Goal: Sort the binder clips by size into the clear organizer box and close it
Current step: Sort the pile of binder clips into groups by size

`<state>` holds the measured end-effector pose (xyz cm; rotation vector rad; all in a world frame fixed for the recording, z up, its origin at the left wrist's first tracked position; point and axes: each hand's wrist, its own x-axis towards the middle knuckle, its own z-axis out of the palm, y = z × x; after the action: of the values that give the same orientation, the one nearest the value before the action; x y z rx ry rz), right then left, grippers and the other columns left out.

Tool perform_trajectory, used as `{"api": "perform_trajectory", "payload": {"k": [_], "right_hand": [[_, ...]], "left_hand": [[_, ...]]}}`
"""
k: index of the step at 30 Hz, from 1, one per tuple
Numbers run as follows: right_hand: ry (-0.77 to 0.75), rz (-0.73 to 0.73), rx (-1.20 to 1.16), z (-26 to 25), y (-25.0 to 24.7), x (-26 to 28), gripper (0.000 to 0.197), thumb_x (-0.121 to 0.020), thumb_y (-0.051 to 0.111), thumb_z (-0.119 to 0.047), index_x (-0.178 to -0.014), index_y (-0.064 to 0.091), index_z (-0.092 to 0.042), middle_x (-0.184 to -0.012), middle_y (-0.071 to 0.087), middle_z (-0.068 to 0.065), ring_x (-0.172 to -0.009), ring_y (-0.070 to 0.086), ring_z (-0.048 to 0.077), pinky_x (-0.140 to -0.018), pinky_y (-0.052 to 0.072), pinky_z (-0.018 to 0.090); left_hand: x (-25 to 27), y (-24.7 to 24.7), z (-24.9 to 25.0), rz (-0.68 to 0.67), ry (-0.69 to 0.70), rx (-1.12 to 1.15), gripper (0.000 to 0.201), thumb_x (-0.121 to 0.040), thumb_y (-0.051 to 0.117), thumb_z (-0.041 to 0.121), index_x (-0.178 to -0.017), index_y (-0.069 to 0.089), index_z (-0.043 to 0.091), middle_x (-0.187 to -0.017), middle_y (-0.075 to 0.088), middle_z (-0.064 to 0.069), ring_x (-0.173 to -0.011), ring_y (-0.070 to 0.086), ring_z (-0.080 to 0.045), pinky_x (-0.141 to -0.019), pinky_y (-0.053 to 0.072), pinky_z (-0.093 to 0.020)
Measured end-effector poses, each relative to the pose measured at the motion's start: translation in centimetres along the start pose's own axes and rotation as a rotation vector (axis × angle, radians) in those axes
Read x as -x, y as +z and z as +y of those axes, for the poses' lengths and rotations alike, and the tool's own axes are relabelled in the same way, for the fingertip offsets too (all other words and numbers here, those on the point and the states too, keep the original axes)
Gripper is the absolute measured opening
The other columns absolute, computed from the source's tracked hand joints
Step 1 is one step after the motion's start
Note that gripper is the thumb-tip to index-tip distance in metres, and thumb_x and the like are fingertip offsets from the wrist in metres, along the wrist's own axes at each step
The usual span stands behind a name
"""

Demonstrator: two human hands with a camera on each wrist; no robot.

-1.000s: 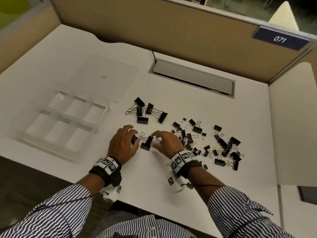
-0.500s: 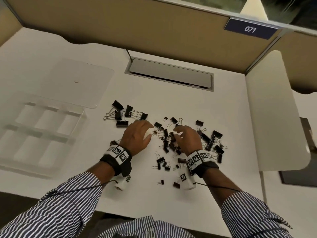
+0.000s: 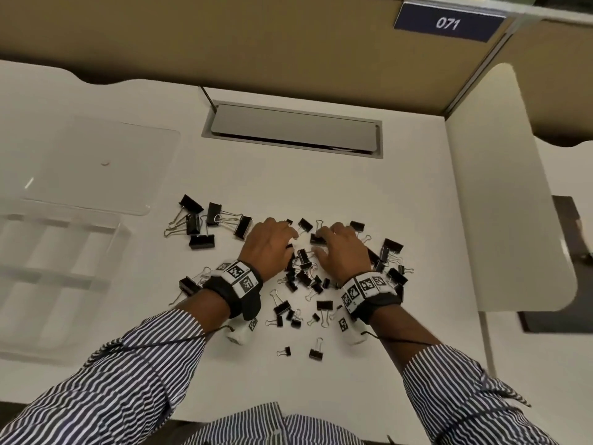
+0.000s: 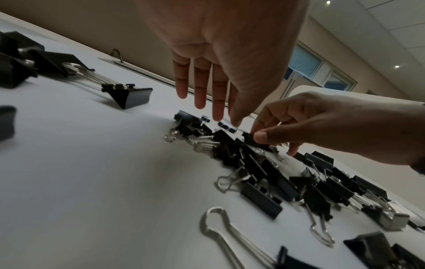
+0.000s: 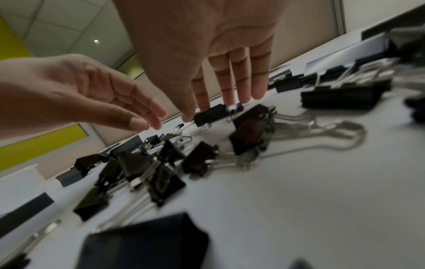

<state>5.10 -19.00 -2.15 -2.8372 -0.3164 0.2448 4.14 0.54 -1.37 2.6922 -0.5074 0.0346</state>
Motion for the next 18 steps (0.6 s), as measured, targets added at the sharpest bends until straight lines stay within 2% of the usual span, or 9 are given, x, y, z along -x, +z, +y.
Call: {"api": "perform_trajectory", "payload": {"k": [4,9,14,18], "right_hand": [[0.002,0.018,0.003,-0.3,0.4,-0.5,0.031,-0.087,0.068,-0.039,-0.103,0.056,-0.016,-0.105,0.055,0.003,-0.098,0.052,0.023,-0.064,0.05,0.033],[0.047,0.0,-0.13,-0.3,-0.4,-0.9,0.012,-0.083,0.062,-0.021,-0.088,0.052,-0.018,-0.094,0.052,0.0,-0.093,0.05,0.024,-0.063,0.047,0.035],[0.193,0.107,-0.427,3.1,-3.6,-0.2,0.02,-0.075,0.065,-0.013,-0.09,0.056,-0.022,-0.092,0.057,-0.004,-0.086,0.054,0.015,-0.067,0.046,0.029],[0.3,0.199,-0.469,7.5,-5.8,2.3,0.033,-0.074,0.066,-0.009,-0.1,0.058,-0.026,-0.101,0.06,-0.004,-0.089,0.056,0.015,-0.065,0.038,0.021]], "left_hand": [[-0.1,0.3,0.4,-0.018,-0.017,0.016,0.03,-0.069,0.081,0.013,-0.098,0.071,0.014,-0.09,0.067,-0.005,-0.085,0.06,-0.03,-0.07,0.05,-0.041],[-0.3,0.5,0.7,-0.013,-0.004,0.025,0.03,-0.075,0.079,0.018,-0.103,0.069,0.013,-0.092,0.067,-0.005,-0.087,0.059,-0.03,-0.072,0.048,-0.041],[-0.4,0.3,0.8,0.011,0.003,0.044,0.026,-0.08,0.074,0.02,-0.105,0.069,0.015,-0.096,0.068,-0.003,-0.09,0.059,-0.027,-0.076,0.046,-0.039],[-0.5,0.2,1.6,-0.009,0.005,0.058,0.026,-0.081,0.074,0.02,-0.106,0.069,0.016,-0.1,0.069,-0.003,-0.092,0.06,-0.027,-0.079,0.048,-0.04]]}}
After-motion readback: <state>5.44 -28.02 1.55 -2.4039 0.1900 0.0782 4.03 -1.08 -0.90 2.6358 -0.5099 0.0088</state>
